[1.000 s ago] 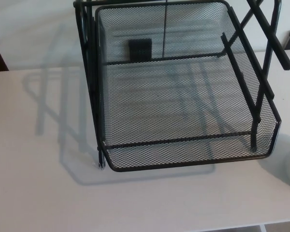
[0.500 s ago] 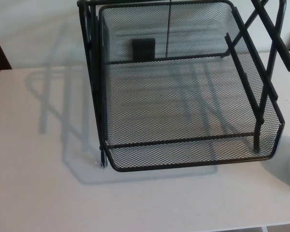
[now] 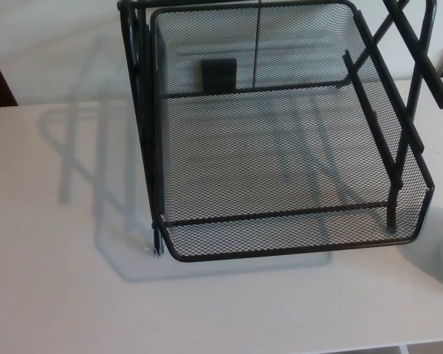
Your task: The robot walks towards a desk on which a file tray is kept in the middle and a toilet paper roll is kept on its right. The robot uses its right hand to hook on finger in the gap of the roll and grabs it, lifts it and places it on the tray.
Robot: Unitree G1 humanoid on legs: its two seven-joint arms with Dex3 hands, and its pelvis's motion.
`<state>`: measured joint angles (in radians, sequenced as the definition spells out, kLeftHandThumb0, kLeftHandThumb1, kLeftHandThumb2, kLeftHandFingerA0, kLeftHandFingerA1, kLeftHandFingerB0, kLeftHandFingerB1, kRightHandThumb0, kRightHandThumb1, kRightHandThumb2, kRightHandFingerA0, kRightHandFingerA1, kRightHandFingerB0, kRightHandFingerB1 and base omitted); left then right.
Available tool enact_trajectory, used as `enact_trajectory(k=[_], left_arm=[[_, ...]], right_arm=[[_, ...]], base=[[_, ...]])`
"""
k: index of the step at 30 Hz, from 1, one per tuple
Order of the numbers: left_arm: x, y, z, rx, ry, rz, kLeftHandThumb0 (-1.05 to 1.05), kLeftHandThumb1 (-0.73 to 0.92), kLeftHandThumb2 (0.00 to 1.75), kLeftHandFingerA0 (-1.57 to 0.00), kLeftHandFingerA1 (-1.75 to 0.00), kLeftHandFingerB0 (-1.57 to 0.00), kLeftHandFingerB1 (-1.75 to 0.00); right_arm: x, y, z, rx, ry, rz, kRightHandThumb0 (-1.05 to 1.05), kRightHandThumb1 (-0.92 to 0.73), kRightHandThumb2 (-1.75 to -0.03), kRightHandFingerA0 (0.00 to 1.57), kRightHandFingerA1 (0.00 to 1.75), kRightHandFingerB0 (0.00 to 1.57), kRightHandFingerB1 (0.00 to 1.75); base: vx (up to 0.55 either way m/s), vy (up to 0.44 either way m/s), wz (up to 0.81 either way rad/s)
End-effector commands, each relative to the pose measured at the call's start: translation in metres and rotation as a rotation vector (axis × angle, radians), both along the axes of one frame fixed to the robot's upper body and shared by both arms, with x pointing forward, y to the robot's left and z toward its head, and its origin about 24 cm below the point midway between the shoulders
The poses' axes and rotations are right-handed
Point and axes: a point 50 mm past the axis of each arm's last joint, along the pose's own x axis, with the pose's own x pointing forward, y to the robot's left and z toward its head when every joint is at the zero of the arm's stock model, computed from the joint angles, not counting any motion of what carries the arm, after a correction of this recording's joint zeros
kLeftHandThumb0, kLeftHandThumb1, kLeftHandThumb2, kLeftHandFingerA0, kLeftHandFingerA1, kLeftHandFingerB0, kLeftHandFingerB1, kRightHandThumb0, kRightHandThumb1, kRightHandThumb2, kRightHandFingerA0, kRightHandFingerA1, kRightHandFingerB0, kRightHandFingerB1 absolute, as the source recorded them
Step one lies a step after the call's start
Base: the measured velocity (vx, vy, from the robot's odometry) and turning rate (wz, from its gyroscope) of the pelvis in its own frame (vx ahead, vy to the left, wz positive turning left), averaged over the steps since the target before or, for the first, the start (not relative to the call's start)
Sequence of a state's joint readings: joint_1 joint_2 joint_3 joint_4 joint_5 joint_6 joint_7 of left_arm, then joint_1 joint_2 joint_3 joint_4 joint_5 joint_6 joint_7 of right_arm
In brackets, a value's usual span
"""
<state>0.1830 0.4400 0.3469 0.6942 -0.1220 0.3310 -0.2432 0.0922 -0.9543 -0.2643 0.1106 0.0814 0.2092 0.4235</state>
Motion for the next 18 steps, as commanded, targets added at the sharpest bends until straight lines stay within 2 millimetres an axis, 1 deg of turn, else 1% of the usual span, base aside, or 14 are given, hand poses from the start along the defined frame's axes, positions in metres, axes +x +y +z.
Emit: enact_trajectory(k=[1,3,5,9,13,16,18], left_arm=[[0.005,0.007,0.009,0.041,-0.025,-0.02,-0.89,0.86,1.18,0.0,-0.12,0.0,-0.07],[0.006,0.007,0.011,0.032,-0.029,-0.018,-0.91,0.9,1.19,0.0,-0.1,0.0,-0.05],[0.006,0.007,0.012,0.033,-0.026,-0.02,-0.89,0.91,1.19,0.0,-0.11,0.0,-0.06],[0.006,0.007,0.012,0.056,-0.019,-0.037,-0.86,0.88,1.19,0.0,-0.14,0.0,-0.09],[0.008,0.008,0.012,0.053,-0.019,-0.031,-0.86,0.88,1.19,0.0,-0.14,0.0,-0.09],[0.009,0.008,0.013,0.043,-0.03,-0.026,-0.89,0.9,1.18,0.0,-0.12,0.0,-0.05],[0.009,0.007,0.014,0.058,-0.02,-0.042,-0.86,0.88,1.19,0.0,-0.15,0.0,-0.09]], right_arm=[[0.0,0.007,-0.003,-0.066,0.094,0.107,-0.59,-0.41,-0.72,0.31,0.47,0.09,0.37],[0.0,0.01,-0.008,-0.091,0.134,0.124,-0.57,-0.41,-0.71,0.3,0.46,0.11,0.37],[0.001,0.014,-0.012,-0.132,0.144,0.162,-0.6,-0.42,-0.73,0.3,0.47,0.11,0.37],[0.004,0.019,-0.015,-0.162,0.161,0.204,-0.57,-0.41,-0.71,0.28,0.48,0.11,0.37],[0.007,0.021,-0.015,-0.192,0.163,0.228,-0.58,-0.41,-0.71,0.29,0.49,0.11,0.37],[0.009,0.026,-0.014,-0.238,0.172,0.261,-0.58,-0.41,-0.72,0.31,0.5,0.11,0.37],[0.01,0.029,-0.013,-0.269,0.179,0.279,-0.59,-0.41,-0.72,0.31,0.51,0.11,0.37]], base=[[0.0,0.0,0.0],[0.0,0.0,0.0],[0.0,0.0,0.0],[0.0,0.0,0.0],[0.0,0.0,0.0],[0.0,0.0,0.0],[0.0,0.0,0.0]])
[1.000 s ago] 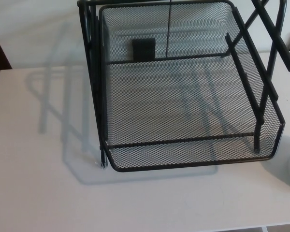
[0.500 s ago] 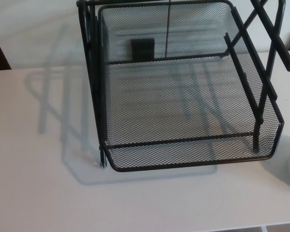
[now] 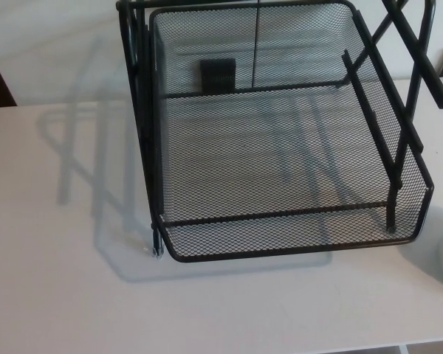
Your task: The robot walks towards a desk on which a file tray is kept in the middle and a toilet paper roll is kept on its right. The robot uses its right hand to hook on finger in the gap of the roll and grabs it, lifts it and places it on the tray.
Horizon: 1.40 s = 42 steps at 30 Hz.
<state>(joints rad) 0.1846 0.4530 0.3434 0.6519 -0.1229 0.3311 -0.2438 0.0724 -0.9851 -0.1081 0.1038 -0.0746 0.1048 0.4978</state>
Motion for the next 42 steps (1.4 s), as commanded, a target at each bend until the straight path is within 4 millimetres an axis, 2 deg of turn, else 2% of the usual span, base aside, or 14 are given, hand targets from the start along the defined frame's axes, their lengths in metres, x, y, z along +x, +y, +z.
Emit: enact_trajectory(k=[1,2,13,15,16,17,18,24,32,33,35,39,40,42], left_arm=[[0.001,0.006,0.006,0.039,0.016,-0.014,-0.78,0.92,0.79,0.0,-0.08,0.0,0.0],[0.001,0.006,0.005,0.03,0.016,-0.004,-0.88,0.9,1.19,0.0,-0.11,0.0,-0.06],[0.006,0.005,0.008,0.022,0.002,-0.011,-0.84,0.83,1.05,0.0,-0.06,0.0,0.0],[0.006,0.007,0.007,0.033,0.014,-0.022,-0.83,0.89,1.21,0.0,-0.16,0.0,-0.12],[0.006,0.006,0.007,0.032,0.009,-0.031,-0.77,0.92,0.88,0.0,-0.05,0.0,0.0],[0.006,0.006,0.007,0.032,0.008,-0.033,-0.77,0.92,0.88,0.0,-0.05,0.0,0.0],[0.006,0.007,0.007,0.032,0.014,-0.03,-0.86,0.85,1.08,0.0,-0.06,0.0,0.0],[0.005,0.006,0.006,0.029,0.019,-0.027,-0.85,0.89,1.22,0.0,-0.16,0.0,-0.11],[0.004,0.004,0.007,0.022,0.023,-0.01,-0.83,0.89,1.21,0.0,-0.16,0.0,-0.12],[0.004,0.003,0.007,0.024,0.021,-0.009,-0.74,0.92,0.88,0.0,-0.09,0.0,0.0],[0.004,0.004,0.007,0.029,0.024,-0.028,-0.86,0.91,1.23,0.0,-0.14,0.0,-0.09],[0.004,0.004,0.006,0.031,0.027,-0.026,-0.86,0.91,1.22,0.0,-0.14,0.0,-0.09],[0.004,0.005,0.005,0.03,0.017,-0.018,-0.79,0.92,0.81,0.0,-0.09,0.0,0.0],[0.003,0.006,0.006,0.028,0.02,-0.019,-0.86,0.85,1.08,0.0,-0.07,0.0,0.0]], right_arm=[[0.004,0.008,0.006,-0.124,0.014,0.092,-0.59,-0.41,-0.73,0.32,0.52,0.11,0.37],[0.004,0.009,0.006,-0.137,0.016,0.096,-0.59,-0.41,-0.72,0.32,0.51,0.11,0.37],[0.01,0.011,0.001,-0.233,-0.001,0.121,-0.58,-0.4,-0.71,0.26,0.51,0.13,0.37],[0.01,0.013,0.001,-0.259,-0.004,0.13,-0.57,-0.4,-0.71,0.29,0.54,0.14,0.38],[0.009,0.014,0.001,-0.267,-0.013,0.141,-0.56,-0.4,-0.74,0.35,0.58,0.15,0.39],[0.009,0.014,0.001,-0.268,-0.015,0.143,-0.56,-0.4,-0.74,0.35,0.58,0.15,0.39],[0.008,0.014,0.0,-0.266,-0.03,0.127,-0.55,-0.41,-0.72,0.35,0.54,0.16,0.38],[0.008,0.01,0.014,-0.326,-0.103,0.07,-0.56,-0.42,-0.72,0.31,0.51,0.12,0.37],[0.012,0.003,0.045,-0.378,-0.202,0.028,-0.59,-0.44,-0.75,0.34,0.59,0.09,0.37],[0.012,0.002,0.046,-0.38,-0.209,0.031,-0.53,-0.54,-0.56,0.4,0.68,0.15,0.27],[0.011,-0.001,0.053,-0.378,-0.219,0.015,-0.57,-0.45,-0.72,0.19,0.47,0.08,0.35],[0.01,-0.001,0.058,-0.37,-0.22,-0.001,-0.31,-0.4,-0.93,0.03,0.51,0.0,0.49],[0.008,0.001,0.059,-0.369,-0.231,0.018,-0.31,-0.38,-0.92,0.03,0.5,0.0,0.49],[0.006,0.004,0.058,-0.38,-0.231,0.035,-0.59,-0.43,-0.73,0.17,0.46,0.06,0.33]], base=[[0.0,0.0,0.0],[0.0,0.0,0.0],[0.0,0.0,0.0],[0.0,0.0,0.0],[0.0,0.0,0.0],[0.0,0.0,0.0],[0.0,0.0,0.0],[0.0,0.0,0.0],[0.0,0.0,0.0],[0.0,0.0,0.0],[0.0,0.0,0.0],[0.0,0.0,0.0],[0.0,0.0,0.0],[0.0,0.0,0.0]])
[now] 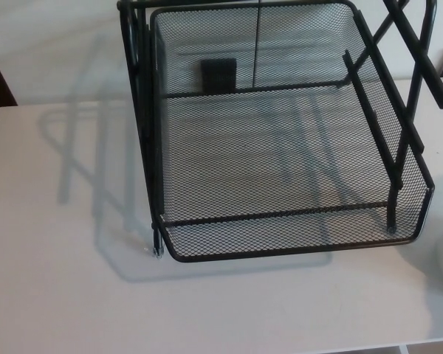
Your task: The robot walks towards a desk on which a file tray is kept in the middle and a toilet paper roll is kept on its right. The robot uses its right hand to hook on finger in the gap of the roll and grabs it, lifts it and places it on the tray.
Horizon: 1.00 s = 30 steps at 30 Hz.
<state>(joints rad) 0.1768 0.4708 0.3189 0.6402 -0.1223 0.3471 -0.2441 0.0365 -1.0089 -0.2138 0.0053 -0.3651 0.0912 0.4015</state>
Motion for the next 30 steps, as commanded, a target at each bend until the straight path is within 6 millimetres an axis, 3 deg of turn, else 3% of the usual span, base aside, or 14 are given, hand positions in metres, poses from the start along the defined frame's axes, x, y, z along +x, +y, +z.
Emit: enact_trajectory(k=[1,7,8,9,10,11,25,26,30], left_arm=[[-0.001,0.005,0.004,0.026,0.021,0.001,-0.86,0.91,1.22,0.0,-0.14,0.0,-0.09],[-0.003,0.004,0.005,0.016,0.014,0.01,-0.88,0.92,1.22,0.0,-0.12,0.0,-0.07],[-0.002,0.005,0.005,0.028,0.017,-0.006,-0.87,0.92,1.23,0.0,-0.13,0.0,-0.08],[-0.002,0.006,0.004,0.035,0.024,-0.009,-0.88,0.92,1.23,0.0,-0.13,0.0,-0.08],[-0.002,0.006,0.004,0.032,0.021,-0.005,-0.88,0.92,1.23,0.0,-0.12,0.0,-0.08],[-0.002,0.006,0.004,0.019,0.004,-0.003,-0.85,0.91,1.22,0.0,-0.15,0.0,-0.1],[0.0,0.004,0.009,0.027,0.021,0.003,-0.84,0.92,1.23,0.0,-0.15,0.0,-0.1],[0.0,0.005,0.008,0.026,0.019,0.004,-0.83,0.92,1.23,0.0,-0.15,0.0,-0.11],[0.002,0.005,0.008,0.022,0.014,0.019,-0.84,0.92,1.22,0.0,-0.13,0.0,-0.1]], right_arm=[[-0.008,0.008,0.004,-0.04,-0.009,0.03,-0.6,-0.43,-0.73,0.19,0.47,0.07,0.35],[-0.018,0.024,-0.005,-0.041,0.018,0.096,-0.62,-0.42,-0.74,0.2,0.5,0.07,0.33],[-0.02,0.026,-0.006,-0.039,0.026,0.108,-0.56,-0.54,-0.59,0.24,0.43,0.12,0.24],[-0.023,0.029,-0.008,-0.018,0.028,0.121,-0.6,-0.42,-0.73,0.2,0.49,0.08,0.33],[-0.026,0.03,-0.009,-0.009,0.036,0.124,-0.52,-0.52,-0.58,0.23,0.42,0.11,0.24],[-0.029,0.033,-0.01,-0.001,0.049,0.124,-0.57,-0.41,-0.72,0.17,0.48,0.07,0.33],[-0.039,0.037,-0.019,0.015,0.076,0.151,-0.57,-0.43,-0.7,0.17,0.48,0.08,0.35],[-0.039,0.037,-0.022,0.014,0.09,0.148,-0.32,-0.39,-0.92,0.02,0.5,0.0,0.49],[-0.038,0.04,-0.025,0.012,0.103,0.155,-0.32,-0.39,-0.93,0.03,0.51,0.0,0.49]], base=[[0.0,0.0,0.0],[0.0,0.0,0.0],[0.0,0.0,0.0],[0.0,0.0,0.0],[0.0,0.0,0.0],[0.0,0.0,0.0],[0.0,0.0,0.0],[0.0,0.0,0.0],[0.0,0.0,0.0]])
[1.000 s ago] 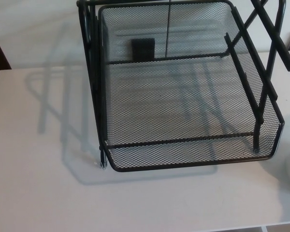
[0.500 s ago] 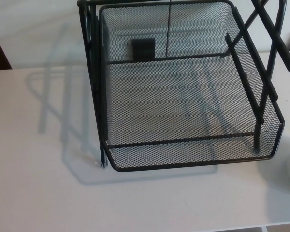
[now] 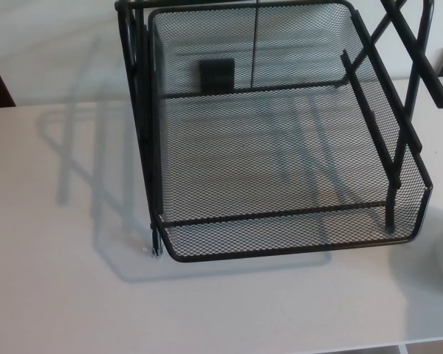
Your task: The robot walks towards a desk on which a file tray is kept in the middle and a toilet paper roll is kept on its right. The robot uses its right hand to hook on finger in the gap of the roll and grabs it, lifts it and places it on the tray.
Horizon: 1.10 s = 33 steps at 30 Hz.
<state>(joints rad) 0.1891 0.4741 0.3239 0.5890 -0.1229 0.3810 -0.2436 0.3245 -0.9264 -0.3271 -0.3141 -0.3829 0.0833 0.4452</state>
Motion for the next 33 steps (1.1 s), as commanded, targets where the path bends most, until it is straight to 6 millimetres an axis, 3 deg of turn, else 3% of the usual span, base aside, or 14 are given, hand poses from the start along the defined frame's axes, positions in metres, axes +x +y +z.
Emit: enact_trajectory(k=[1,7,8,10,11,12,13,14,15,16,25,26,28,33], left_arm=[[0.0,0.006,0.003,0.018,0.017,0.026,-0.84,0.92,1.22,0.0,-0.14,0.0,-0.1],[-0.001,0.004,0.004,0.003,0.007,0.024,-0.83,0.92,1.23,0.0,-0.15,0.0,-0.11],[0.0,0.005,0.004,0.021,0.017,0.02,-0.84,0.92,1.23,0.0,-0.14,0.0,-0.1],[0.0,0.006,0.004,0.023,0.024,0.031,-0.86,0.92,1.23,0.0,-0.13,0.0,-0.09],[0.001,0.006,0.004,0.028,0.03,0.023,-0.85,0.92,1.23,0.0,-0.14,0.0,-0.09],[0.001,0.006,0.004,0.029,0.032,0.027,-0.86,0.92,1.23,0.0,-0.13,0.0,-0.08],[0.001,0.005,0.005,0.026,0.03,0.037,-0.86,0.92,1.23,0.0,-0.13,0.0,-0.09],[0.001,0.005,0.005,0.024,0.029,0.039,-0.86,0.92,1.23,0.0,-0.13,0.0,-0.09],[0.001,0.005,0.005,0.033,0.032,0.025,-0.84,0.92,1.23,0.0,-0.15,0.0,-0.1],[0.002,0.005,0.005,0.024,0.031,0.036,-0.85,0.92,1.23,0.0,-0.13,0.0,-0.09],[0.002,0.006,0.004,0.032,0.036,0.015,-0.84,0.92,1.24,0.0,-0.14,0.0,-0.1],[0.002,0.005,0.004,0.03,0.036,0.013,-0.84,0.92,1.24,0.0,-0.14,0.0,-0.1],[0.002,0.006,0.004,0.029,0.038,0.02,-0.86,0.92,1.24,0.0,-0.13,0.0,-0.09],[0.001,0.008,0.002,0.026,0.037,0.026,-0.84,0.92,1.23,0.0,-0.14,0.0,-0.1]], right_arm=[[-0.001,0.002,-0.006,-0.004,0.032,0.007,-0.33,-0.39,-0.93,0.03,0.51,0.0,0.49],[-0.006,0.006,-0.01,-0.025,0.058,0.002,-0.32,-0.41,-0.94,0.01,0.5,0.0,0.5],[-0.008,0.006,-0.012,-0.016,0.041,0.016,-0.51,-0.54,-0.58,0.2,0.42,0.11,0.25],[-0.012,0.007,-0.014,-0.014,0.04,0.02,-0.51,-0.54,-0.59,0.2,0.41,0.11,0.24],[-0.015,0.01,-0.013,-0.008,0.03,0.028,-0.58,-0.44,-0.72,0.16,0.47,0.07,0.35],[-0.016,0.011,-0.013,-0.009,0.03,0.03,-0.52,-0.55,-0.59,0.19,0.41,0.11,0.25],[-0.017,0.013,-0.012,-0.007,0.034,0.032,-0.57,-0.43,-0.73,0.15,0.47,0.06,0.35],[-0.018,0.013,-0.013,-0.005,0.034,0.031,-0.57,-0.43,-0.73,0.15,0.47,0.06,0.35],[-0.019,0.013,-0.012,-0.01,0.042,0.027,-0.51,-0.56,-0.59,0.19,0.4,0.11,0.24],[-0.019,0.012,-0.013,-0.014,0.047,0.026,-0.33,-0.41,-0.95,0.02,0.5,0.0,0.49],[-0.015,0.007,-0.019,-0.033,0.071,0.006,-0.33,-0.43,-0.96,0.02,0.51,0.0,0.5],[-0.014,0.007,-0.019,-0.026,0.064,0.009,-0.5,-0.56,-0.58,0.19,0.42,0.11,0.25],[-0.014,0.006,-0.02,-0.024,0.053,0.013,-0.56,-0.44,-0.72,0.16,0.49,0.08,0.37],[-0.013,0.006,-0.024,-0.014,0.062,0.004,-0.57,-0.43,-0.74,0.16,0.49,0.07,0.37]], base=[[0.0,0.0,0.0],[0.0,0.0,0.0],[0.0,0.0,0.0],[0.0,0.0,0.0],[0.0,0.0,0.0],[0.0,0.0,0.0],[0.0,0.0,0.0],[0.0,0.0,0.0],[0.0,0.0,0.0],[0.0,0.0,0.0],[0.0,0.0,0.0],[0.0,0.0,0.0],[0.0,0.0,0.0],[0.0,0.0,0.0]])
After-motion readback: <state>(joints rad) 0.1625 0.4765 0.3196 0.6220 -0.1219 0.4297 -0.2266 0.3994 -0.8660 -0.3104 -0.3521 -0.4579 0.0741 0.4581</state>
